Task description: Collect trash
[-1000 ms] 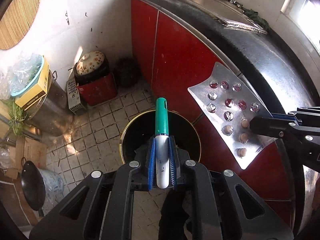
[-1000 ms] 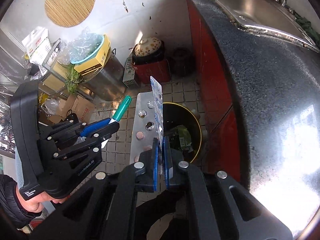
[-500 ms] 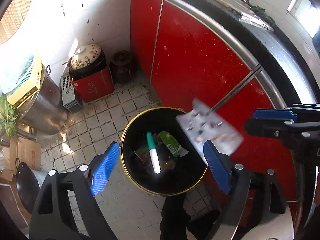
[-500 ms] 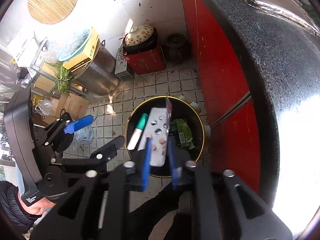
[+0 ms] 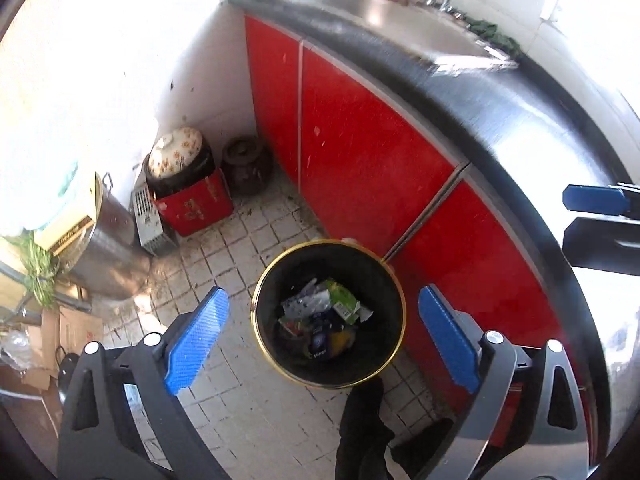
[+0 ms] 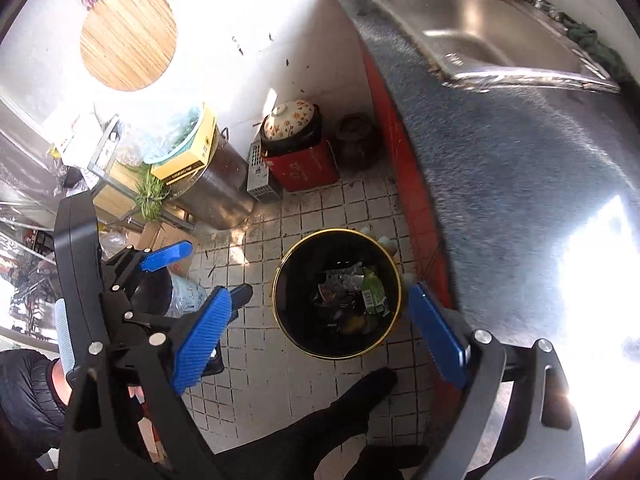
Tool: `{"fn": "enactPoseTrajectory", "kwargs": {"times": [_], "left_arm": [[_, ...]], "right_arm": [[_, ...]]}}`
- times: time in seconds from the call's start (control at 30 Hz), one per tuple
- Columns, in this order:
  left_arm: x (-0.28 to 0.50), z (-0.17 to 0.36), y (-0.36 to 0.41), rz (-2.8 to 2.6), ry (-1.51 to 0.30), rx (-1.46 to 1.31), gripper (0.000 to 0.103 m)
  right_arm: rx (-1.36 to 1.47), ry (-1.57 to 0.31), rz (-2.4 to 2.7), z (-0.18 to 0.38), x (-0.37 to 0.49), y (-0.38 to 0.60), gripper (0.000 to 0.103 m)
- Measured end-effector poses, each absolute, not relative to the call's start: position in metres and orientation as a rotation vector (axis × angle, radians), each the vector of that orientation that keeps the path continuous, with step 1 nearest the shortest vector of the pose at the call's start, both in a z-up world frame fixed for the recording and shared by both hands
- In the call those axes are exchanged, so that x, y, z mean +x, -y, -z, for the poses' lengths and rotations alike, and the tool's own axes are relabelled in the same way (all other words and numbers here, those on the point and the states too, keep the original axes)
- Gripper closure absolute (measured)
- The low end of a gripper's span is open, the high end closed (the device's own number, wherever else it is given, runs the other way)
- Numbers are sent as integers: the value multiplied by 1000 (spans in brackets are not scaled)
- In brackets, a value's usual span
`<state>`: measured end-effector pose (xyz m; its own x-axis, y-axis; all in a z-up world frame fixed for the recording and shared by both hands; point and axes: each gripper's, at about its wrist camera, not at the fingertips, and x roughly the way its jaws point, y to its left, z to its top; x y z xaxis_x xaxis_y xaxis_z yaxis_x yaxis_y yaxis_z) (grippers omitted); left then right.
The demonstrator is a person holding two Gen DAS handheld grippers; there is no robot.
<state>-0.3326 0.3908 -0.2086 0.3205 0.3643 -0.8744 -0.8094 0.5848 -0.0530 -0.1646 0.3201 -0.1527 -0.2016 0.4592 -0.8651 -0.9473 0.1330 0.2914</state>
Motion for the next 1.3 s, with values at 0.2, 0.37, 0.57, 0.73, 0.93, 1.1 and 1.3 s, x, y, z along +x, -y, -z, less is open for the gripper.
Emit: {"fn": "enactPoseTrajectory", "kwargs": {"times": [0.2, 0.37, 0.57, 0.73, 0.93, 1.1, 1.3], "left_arm": [[-252, 143, -360, -695, -965, -431, 8], [-156, 97, -297, -483, -943, -275, 8], [-50, 68, -193, -207, -966, -221, 8], [-1, 53, -112, -81, -997, -152, 8], [12, 55, -54, 15, -1023, -48, 8], [13, 58, -44, 36, -1039, -10, 8], [17, 56, -46, 21, -1033, -26, 8]], "right_arm": [[-435, -993, -1194, 80, -88, -212, 10], [-260, -969, -871, 42, -17, -86, 9], [-79, -940, -454, 17, 24, 72, 9], [-1, -923, -196, 16, 19, 169, 8], [66, -937, -106, 25, 9, 226, 8], [91, -939, -89, 23, 5, 240, 8], [88, -939, -93, 22, 8, 240, 8]]}}
